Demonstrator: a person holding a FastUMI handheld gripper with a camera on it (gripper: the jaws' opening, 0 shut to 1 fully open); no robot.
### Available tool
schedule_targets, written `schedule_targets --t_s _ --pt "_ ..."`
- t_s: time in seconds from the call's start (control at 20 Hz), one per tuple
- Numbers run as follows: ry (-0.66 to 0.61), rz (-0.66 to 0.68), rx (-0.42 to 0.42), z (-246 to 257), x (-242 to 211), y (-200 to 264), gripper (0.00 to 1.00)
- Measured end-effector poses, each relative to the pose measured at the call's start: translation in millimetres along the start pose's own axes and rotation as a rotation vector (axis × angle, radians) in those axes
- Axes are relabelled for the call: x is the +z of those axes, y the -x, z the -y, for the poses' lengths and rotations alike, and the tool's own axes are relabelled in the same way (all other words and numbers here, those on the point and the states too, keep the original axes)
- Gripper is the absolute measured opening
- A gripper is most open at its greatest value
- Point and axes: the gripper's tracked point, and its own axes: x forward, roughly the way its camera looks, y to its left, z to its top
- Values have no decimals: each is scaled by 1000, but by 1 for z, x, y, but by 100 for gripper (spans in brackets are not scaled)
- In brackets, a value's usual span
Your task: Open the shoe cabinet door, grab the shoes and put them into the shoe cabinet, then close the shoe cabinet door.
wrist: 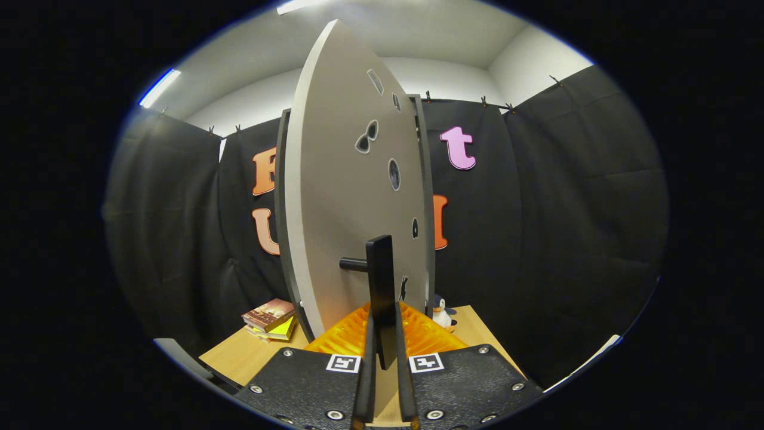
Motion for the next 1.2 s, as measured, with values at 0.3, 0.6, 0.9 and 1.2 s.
schedule_targets --t_s 0.3,0.6,0.9,1.2 --pt "4 -7 -22 20 -4 2 12" --pt "4 -14 -75 41 -8 4 12" --pt "-20 -11 -163 69 -8 9 11" --pt "-36 -8 -190 72 -7 15 9"
